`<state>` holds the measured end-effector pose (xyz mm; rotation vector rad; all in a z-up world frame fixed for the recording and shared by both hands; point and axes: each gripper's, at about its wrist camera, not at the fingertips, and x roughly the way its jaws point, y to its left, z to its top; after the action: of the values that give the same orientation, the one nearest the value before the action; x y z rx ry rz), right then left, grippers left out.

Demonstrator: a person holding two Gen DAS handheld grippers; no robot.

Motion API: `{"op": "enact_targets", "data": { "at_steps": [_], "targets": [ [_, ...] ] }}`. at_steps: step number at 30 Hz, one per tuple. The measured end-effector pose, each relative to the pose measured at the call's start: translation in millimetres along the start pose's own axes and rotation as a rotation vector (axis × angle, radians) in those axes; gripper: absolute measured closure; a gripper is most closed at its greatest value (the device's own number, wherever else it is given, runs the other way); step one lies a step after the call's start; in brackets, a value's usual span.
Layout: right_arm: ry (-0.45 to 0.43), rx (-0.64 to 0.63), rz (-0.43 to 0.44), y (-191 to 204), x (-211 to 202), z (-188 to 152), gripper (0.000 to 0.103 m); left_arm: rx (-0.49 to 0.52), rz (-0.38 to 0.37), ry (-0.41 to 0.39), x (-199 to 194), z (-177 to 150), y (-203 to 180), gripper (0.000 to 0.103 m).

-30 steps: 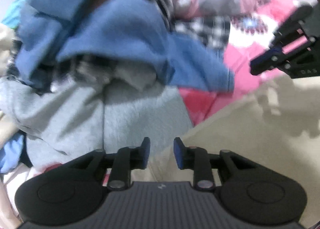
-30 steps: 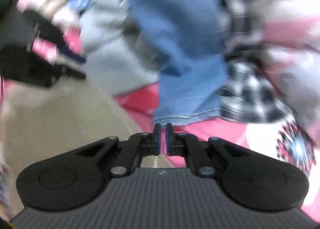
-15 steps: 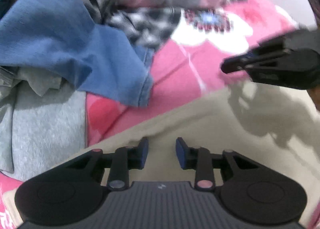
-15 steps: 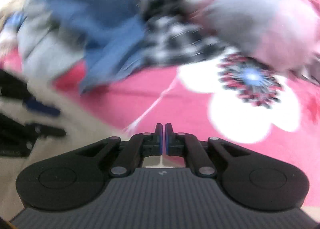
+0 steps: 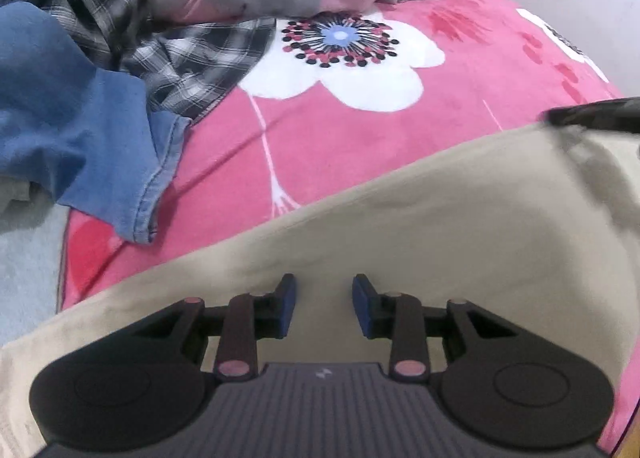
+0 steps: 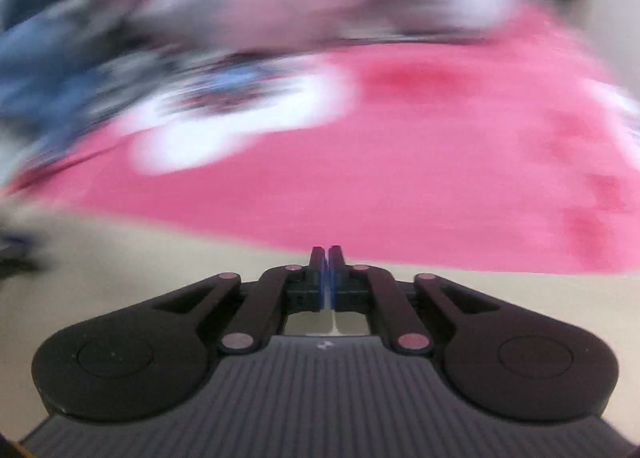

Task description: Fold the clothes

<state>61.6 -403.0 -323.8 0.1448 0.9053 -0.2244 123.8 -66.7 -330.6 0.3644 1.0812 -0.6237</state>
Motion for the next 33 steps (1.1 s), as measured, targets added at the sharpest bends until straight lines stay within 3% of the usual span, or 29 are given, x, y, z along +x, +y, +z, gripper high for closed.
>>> {"op": "enact_targets", "data": {
  "at_steps": [4, 6, 8, 13, 16, 21, 24, 27, 29, 30, 33],
  "targets": [
    [-0.045, 0.349, -0.089, -117.4, -52.1, -18.0, 0.099, 0.020, 0.079, 0.007, -5.1, 2.9, -7.5, 0.069],
    [-0.061, 0.531, -0.103, -159.7, -83.5, -46.8, 0.097, 0.016, 0.111, 0.007, -8.5, 6.9, -13.8, 0.066],
    [-0.076, 0.712, -0.116, -201.5, -114.4, -75.7, 0.076, -0.011, 0.135, 0.007, -12.4, 13.2, -22.7, 0.061],
    [-0.101, 1.131, -0.100, -256.2, -139.0, -164.3, 0.061, -0.075, 0.157, 0.023, -14.6, 22.8, -55.4, 0.051],
    [-0.117, 1.256, -0.044, -271.3, -126.1, -191.8, 0.060, -0.091, 0.168, 0.050, -3.5, 23.9, -77.0, 0.050],
    [-0.165, 1.281, 0.095, -283.9, -108.3, -196.1, 0.059, -0.076, 0.234, 0.062, 7.1, 24.2, -97.9, 0.050],
    [-0.189, 1.307, 0.211, -291.7, -99.0, -190.8, 0.064, -0.106, 0.234, 0.063, 6.8, 23.9, -95.5, 0.049],
    [-0.172, 1.331, 0.225, -292.1, -90.6, -193.5, 0.065, -0.128, 0.233, 0.055, 5.6, 22.0, -92.8, 0.045],
    [-0.176, 1.350, 0.227, -292.1, -89.1, -196.3, 0.073, -0.143, 0.232, 0.048, 4.5, 20.2, -91.7, 0.044],
    [-0.180, 1.359, 0.232, -291.9, -90.1, -196.9, 0.087, -0.147, 0.233, 0.046, 3.6, 19.4, -91.5, 0.045],
    [-0.243, 1.304, 0.321, -281.8, -105.4, -180.1, 0.093, -0.145, 0.245, 0.039, 0.8, 16.7, -92.1, 0.045]
  ]
}}
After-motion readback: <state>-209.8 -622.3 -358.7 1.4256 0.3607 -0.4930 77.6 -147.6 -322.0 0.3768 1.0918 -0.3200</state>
